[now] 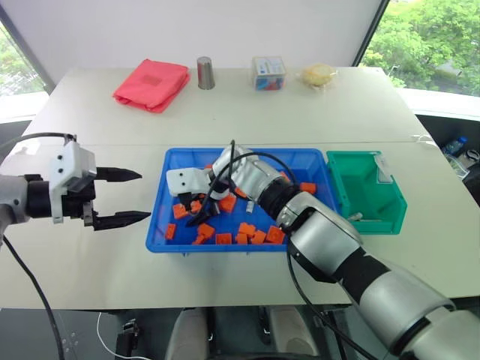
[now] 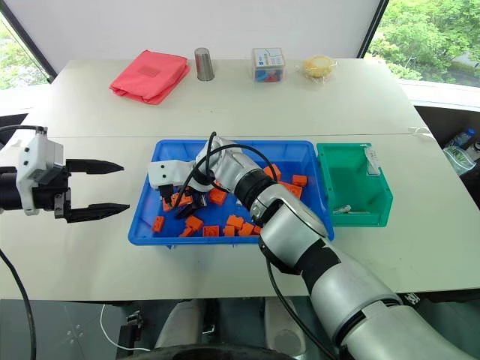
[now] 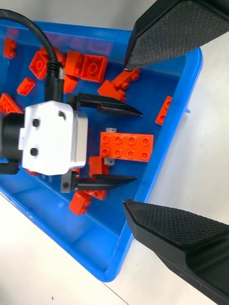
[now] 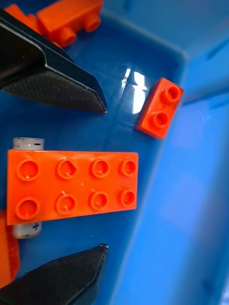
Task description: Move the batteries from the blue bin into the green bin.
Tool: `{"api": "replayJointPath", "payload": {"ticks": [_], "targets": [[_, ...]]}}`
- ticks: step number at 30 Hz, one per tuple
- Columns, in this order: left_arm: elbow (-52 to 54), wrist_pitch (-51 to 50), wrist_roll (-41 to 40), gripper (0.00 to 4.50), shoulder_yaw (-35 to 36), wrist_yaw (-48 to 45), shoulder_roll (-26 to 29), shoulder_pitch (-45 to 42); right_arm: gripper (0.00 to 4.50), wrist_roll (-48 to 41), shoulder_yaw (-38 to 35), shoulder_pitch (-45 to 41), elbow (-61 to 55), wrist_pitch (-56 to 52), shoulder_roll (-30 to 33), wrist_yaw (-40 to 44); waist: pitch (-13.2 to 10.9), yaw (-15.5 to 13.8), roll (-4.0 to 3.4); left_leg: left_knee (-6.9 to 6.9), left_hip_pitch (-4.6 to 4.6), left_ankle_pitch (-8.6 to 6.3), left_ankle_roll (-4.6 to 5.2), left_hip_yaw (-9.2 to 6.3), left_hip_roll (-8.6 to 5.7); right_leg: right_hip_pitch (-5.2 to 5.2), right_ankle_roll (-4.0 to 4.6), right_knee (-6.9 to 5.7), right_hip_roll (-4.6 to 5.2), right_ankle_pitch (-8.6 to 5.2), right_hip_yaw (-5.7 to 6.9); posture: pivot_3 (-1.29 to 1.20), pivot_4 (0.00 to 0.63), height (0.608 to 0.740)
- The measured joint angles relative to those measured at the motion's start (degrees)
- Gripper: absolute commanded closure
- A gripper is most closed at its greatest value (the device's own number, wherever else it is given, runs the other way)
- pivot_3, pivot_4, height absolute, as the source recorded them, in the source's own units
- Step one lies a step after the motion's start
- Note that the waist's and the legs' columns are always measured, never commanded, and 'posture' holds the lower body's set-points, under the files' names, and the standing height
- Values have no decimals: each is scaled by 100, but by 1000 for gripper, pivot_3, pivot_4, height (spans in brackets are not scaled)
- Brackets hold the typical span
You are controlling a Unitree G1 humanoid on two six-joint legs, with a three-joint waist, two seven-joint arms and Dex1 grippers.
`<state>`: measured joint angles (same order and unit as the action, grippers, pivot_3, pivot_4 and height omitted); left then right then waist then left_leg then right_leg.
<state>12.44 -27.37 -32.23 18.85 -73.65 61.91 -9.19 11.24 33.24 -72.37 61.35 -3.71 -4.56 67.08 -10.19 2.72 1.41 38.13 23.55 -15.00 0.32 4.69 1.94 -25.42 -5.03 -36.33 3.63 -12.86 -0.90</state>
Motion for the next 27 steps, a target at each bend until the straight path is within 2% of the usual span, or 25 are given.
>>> {"api": "replayJointPath", "payload": {"ticks": [5,11,15,18,24,27], "targets": [[-1,0,-30,0,-3,42,0,-69,3265,100,-122,-23,146,123,-67,-31,0,1,0,-1,-1,0,-1,-9,0,0,1,0,0,0,1,0,150,736],[-73,19,-33,0,-37,36,-1,-187,3265,95,-349,-46,118,1,-87,81,0,0,-1,-1,-1,0,-1,-11,0,0,-1,0,0,1,1,0,150,736],[-231,42,-18,0,-242,-6,-3,-372,3265,-46,-657,-118,-329,-367,48,287,-1,-4,-1,-1,0,0,-1,-12,0,0,-6,0,0,4,0,0,150,736],[-325,59,4,0,-340,-43,-12,-524,3265,-229,-939,-198,-901,-746,391,428,-1,-24,0,-1,1,1,-1,-13,-2,2,-9,0,2,5,4,0,150,736],[-538,156,54,0,-573,-140,-34,-794,3265,-276,-1136,37,-1773,-1125,1619,646,0,-22,2,-1,0,0,0,-6,-6,6,-8,6,3,5,5,0,150,736],[-621,189,67,0,-707,-179,-94,-981,1834,-237,-1107,311,-1826,-1283,1912,711,-1,7,0,-1,1,0,0,-1,-4,1,-10,4,-5,6,2,0,150,736]]}}
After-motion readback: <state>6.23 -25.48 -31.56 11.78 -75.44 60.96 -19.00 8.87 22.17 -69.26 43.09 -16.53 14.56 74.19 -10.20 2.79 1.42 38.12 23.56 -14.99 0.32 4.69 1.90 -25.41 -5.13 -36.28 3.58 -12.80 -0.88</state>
